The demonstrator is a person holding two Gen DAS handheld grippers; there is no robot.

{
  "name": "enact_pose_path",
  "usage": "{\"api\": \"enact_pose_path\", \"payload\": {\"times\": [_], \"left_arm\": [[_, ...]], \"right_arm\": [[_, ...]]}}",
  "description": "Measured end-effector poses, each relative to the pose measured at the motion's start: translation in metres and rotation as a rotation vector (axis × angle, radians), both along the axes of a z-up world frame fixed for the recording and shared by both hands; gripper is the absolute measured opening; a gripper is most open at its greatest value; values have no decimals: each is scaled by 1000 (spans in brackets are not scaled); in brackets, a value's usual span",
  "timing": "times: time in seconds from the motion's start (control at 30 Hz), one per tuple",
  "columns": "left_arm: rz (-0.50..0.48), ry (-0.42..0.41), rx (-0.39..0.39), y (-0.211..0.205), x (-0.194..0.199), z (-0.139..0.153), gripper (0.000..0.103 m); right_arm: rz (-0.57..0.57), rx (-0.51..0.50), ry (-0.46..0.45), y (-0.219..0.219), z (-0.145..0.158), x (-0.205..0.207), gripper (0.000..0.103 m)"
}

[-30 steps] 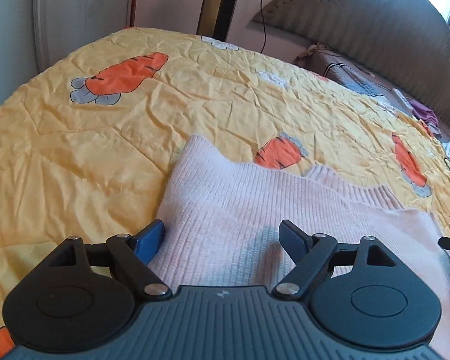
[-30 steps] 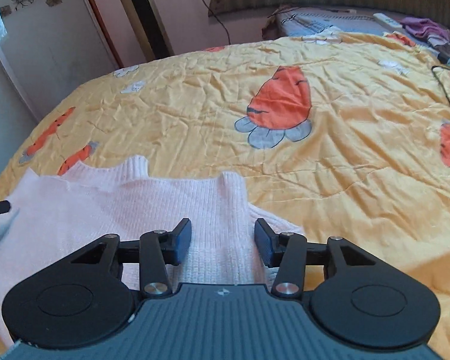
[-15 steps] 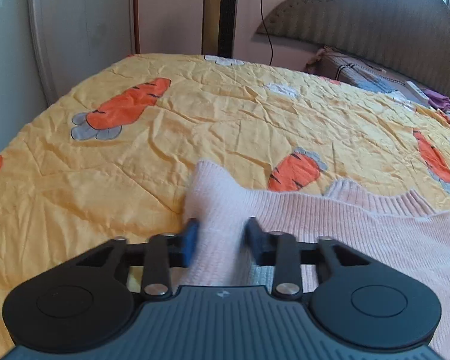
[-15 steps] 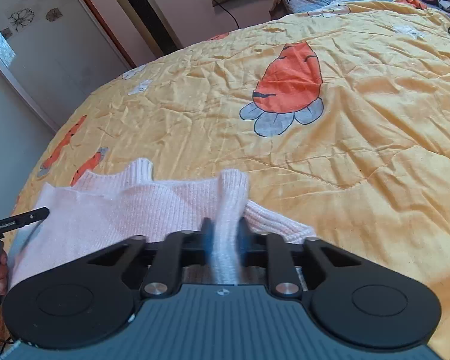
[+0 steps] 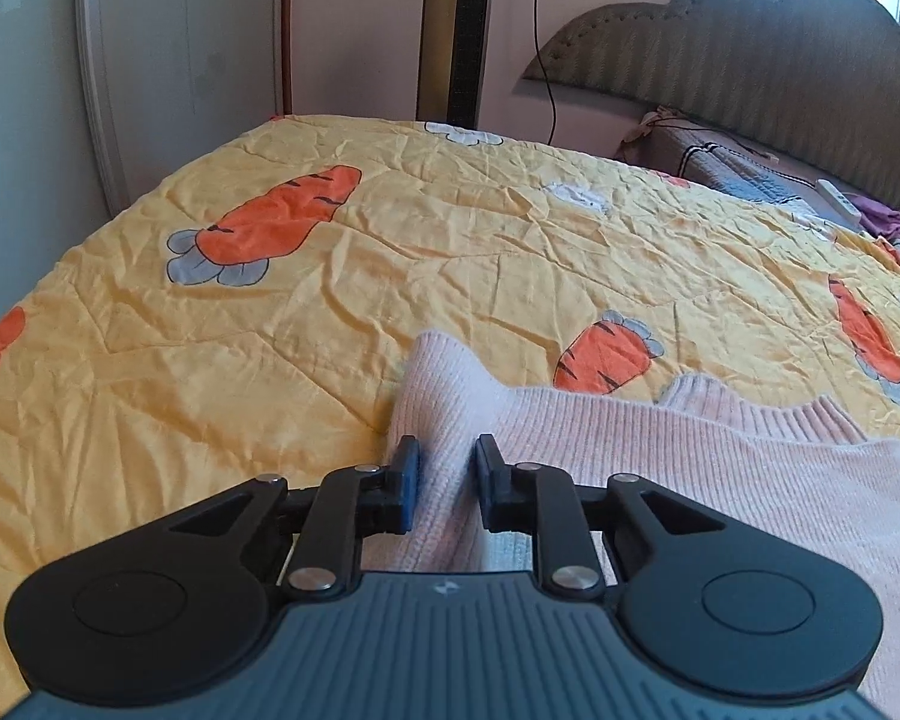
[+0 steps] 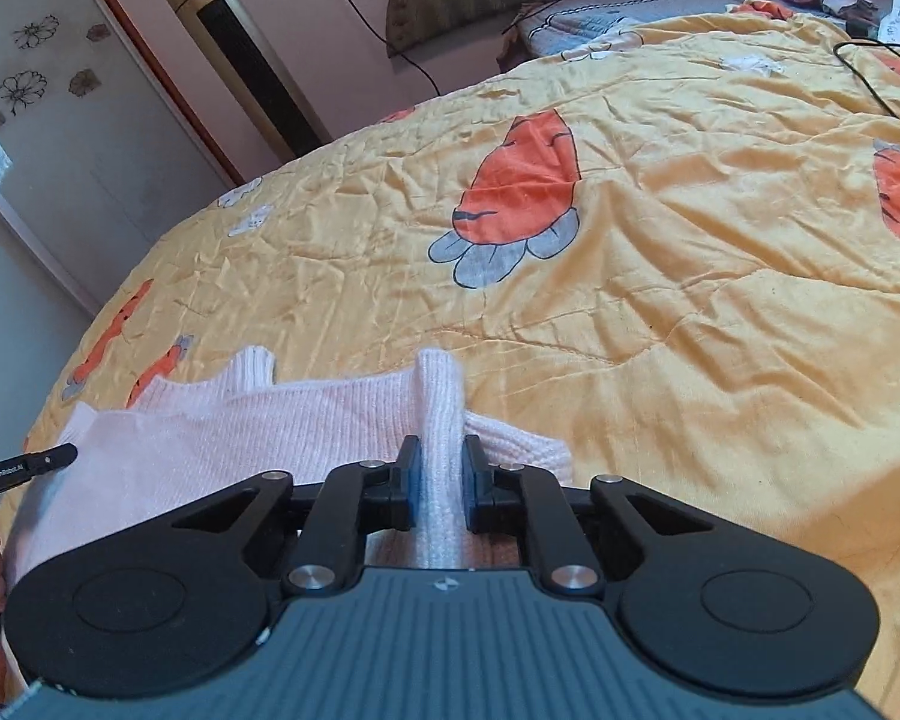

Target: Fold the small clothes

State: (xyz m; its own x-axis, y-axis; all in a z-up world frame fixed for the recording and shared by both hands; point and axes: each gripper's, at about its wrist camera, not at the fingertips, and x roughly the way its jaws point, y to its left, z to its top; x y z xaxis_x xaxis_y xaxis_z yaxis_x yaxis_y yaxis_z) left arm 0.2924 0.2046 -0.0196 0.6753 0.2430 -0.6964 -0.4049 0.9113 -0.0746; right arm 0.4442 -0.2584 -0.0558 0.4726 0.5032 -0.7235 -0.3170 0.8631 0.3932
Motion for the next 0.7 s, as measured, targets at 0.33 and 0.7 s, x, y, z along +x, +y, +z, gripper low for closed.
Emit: {"api": "enact_pose_path", "payload": {"times": [0.33,0.7], "left_arm": [[-28,-69,157,-35,3,18,64],[-21,-16,92,-30,12,-31,74]], "right_arm": [[102,79,-206,43,69,-47,73],[117,-116,-161,69,1,-45,73]]}}
